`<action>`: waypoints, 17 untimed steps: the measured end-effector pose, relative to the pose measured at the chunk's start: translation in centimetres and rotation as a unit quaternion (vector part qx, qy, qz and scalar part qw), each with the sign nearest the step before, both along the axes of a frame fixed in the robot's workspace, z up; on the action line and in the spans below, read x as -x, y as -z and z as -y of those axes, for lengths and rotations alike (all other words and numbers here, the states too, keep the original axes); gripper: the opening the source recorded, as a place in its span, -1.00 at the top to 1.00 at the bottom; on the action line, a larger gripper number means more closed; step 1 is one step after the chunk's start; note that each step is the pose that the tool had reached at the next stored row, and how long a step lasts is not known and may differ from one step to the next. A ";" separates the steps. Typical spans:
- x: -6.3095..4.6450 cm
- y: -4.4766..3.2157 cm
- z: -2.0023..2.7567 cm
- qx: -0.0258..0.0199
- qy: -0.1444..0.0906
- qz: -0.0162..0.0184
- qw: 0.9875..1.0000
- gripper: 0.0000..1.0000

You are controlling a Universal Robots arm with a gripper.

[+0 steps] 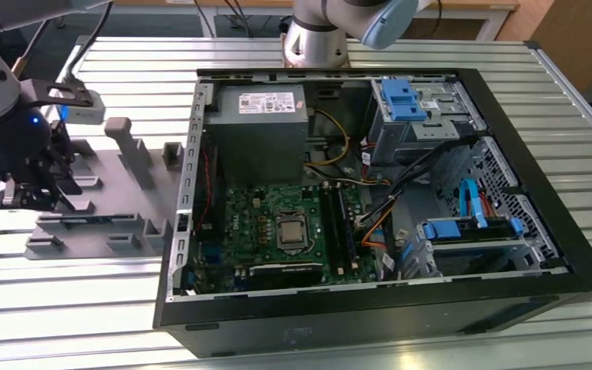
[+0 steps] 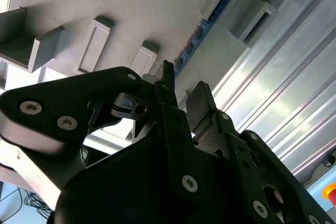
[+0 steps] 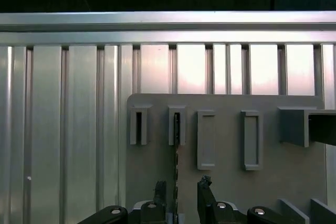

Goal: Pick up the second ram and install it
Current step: 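Pick up the second ram and move it above second insertion slot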

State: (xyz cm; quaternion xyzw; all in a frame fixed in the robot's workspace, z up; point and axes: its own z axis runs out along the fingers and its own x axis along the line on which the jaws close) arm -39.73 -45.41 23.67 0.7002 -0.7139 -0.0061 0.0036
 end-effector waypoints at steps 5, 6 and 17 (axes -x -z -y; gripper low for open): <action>0.0 0.64 0.01 0.000 0.000 0.000 1.000 0.26; 0.0 0.77 0.01 0.000 0.000 0.000 1.000 0.26; 0.0 1.56 0.04 0.000 0.000 0.001 1.000 0.26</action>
